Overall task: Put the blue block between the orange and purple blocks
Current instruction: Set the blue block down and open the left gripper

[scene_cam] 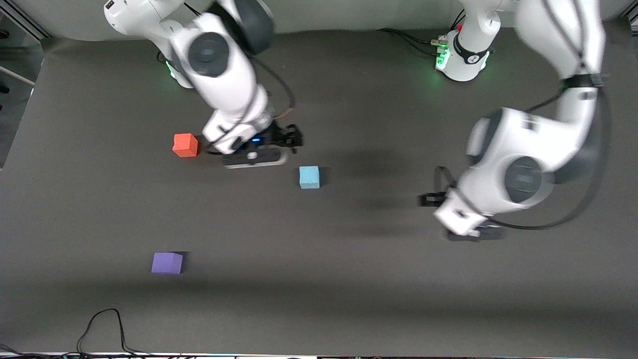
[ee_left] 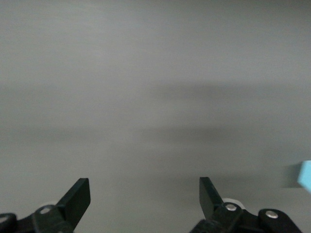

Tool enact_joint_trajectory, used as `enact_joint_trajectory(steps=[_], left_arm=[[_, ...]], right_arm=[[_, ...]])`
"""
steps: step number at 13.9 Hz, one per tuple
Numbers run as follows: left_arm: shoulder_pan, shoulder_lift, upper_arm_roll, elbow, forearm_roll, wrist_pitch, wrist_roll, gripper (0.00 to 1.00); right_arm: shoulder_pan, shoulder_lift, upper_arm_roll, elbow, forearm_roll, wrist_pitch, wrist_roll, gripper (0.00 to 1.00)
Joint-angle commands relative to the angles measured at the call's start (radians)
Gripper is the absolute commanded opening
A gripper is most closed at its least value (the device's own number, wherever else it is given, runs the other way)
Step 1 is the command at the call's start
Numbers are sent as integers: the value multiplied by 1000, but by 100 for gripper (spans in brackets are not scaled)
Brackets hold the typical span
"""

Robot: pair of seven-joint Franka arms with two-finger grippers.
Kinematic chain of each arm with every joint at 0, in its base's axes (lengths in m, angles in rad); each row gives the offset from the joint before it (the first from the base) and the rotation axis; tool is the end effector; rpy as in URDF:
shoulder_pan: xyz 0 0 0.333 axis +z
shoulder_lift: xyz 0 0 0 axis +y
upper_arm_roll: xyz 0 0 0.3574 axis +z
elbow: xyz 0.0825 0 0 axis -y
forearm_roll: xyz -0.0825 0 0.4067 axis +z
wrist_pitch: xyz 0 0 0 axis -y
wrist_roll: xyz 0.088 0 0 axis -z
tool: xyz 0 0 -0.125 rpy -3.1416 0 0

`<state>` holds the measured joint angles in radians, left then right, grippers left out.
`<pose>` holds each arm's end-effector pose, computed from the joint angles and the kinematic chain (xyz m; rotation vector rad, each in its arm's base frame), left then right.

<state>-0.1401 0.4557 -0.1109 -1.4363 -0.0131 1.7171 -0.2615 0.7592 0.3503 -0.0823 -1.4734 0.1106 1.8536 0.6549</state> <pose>0.6885 -0.1649 0.4308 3.1118 0.0320 -0.2845 0.5387 0.4569 0.4972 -3.0604 0.0028 0.0368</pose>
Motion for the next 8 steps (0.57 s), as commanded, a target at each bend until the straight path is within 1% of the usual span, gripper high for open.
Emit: enact_joint_trajectory(steps=[1, 2, 4, 6, 8], left_arm=[[127, -97, -12, -58, 27, -33, 160, 100], [167, -130, -12, -64, 36, -50, 191, 100], [224, -214, -12, -97, 50, -59, 228, 100], [249, -300, -12, -147, 56, -60, 231, 100], [251, -353, -10, -165, 56, -74, 231, 100]], right_arm=[[46, 136, -13, 154, 0, -14, 101, 100], [48, 153, -13, 159, 0, -14, 106, 100], [42, 156, -14, 137, -5, -10, 89, 100], [45, 154, -17, 73, -6, 16, 68, 100], [43, 142, -17, -8, -12, 93, 65, 100]])
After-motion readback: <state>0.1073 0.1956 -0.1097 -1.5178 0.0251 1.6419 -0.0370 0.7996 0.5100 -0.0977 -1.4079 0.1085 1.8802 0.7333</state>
